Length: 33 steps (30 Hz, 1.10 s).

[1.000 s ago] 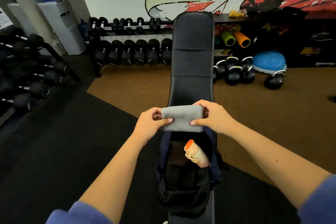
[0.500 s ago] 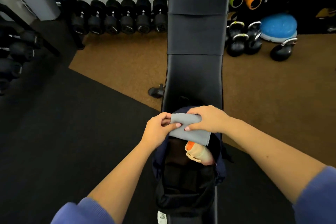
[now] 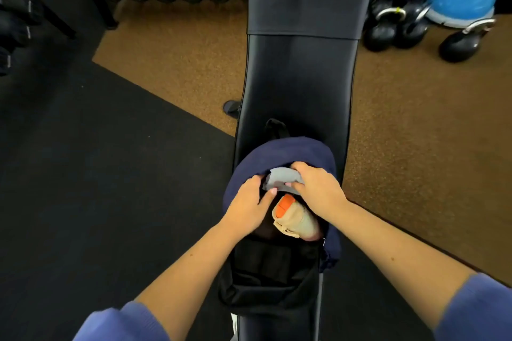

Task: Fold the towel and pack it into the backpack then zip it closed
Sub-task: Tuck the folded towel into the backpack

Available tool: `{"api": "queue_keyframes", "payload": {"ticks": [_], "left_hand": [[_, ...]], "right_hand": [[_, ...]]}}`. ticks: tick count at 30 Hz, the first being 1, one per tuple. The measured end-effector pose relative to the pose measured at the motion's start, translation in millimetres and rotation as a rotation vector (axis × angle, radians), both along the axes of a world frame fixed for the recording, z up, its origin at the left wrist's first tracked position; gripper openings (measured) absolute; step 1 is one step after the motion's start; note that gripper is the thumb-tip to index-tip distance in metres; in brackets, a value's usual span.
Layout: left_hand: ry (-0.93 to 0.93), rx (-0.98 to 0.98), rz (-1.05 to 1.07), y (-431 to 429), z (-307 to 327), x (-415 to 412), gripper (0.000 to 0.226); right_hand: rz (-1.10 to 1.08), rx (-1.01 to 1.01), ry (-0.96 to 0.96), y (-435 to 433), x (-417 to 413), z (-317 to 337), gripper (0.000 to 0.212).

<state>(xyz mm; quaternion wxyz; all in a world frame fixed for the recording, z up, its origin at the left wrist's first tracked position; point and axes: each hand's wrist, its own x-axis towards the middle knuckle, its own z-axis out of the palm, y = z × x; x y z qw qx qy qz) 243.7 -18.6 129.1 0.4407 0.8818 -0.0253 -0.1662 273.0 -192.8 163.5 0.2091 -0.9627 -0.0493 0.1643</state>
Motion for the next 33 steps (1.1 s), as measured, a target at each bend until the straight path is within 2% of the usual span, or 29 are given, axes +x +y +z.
{"api": "queue_keyframes", "payload": {"ticks": [6, 9, 16, 19, 25, 29, 33], "left_hand": [[-0.067, 0.540, -0.196, -7, -42, 14, 0.045], [-0.048, 0.687, -0.286, -19, -47, 20, 0.045], [0.100, 0.598, -0.169, -24, -61, 36, 0.043], [0.172, 0.539, -0.114, -28, -62, 43, 0.045], [0.251, 0.406, -0.150, -28, -56, 36, 0.048], [0.322, 0.360, -0.105, -27, -61, 41, 0.049], [0.320, 0.408, -0.082, -35, -64, 53, 0.047]], "right_hand": [[0.092, -0.203, -0.052, -15, 6, -6, 0.037], [0.062, -0.209, -0.007, -17, 9, -10, 0.038], [0.043, -0.116, 0.018, -21, 12, -16, 0.032], [0.018, -0.067, 0.049, -19, 12, -19, 0.039], [-0.113, 0.015, 0.207, -6, 23, -27, 0.048], [-0.137, -0.004, 0.180, -5, 19, -26, 0.038], [-0.144, 0.051, 0.138, -6, 19, -31, 0.047]]}}
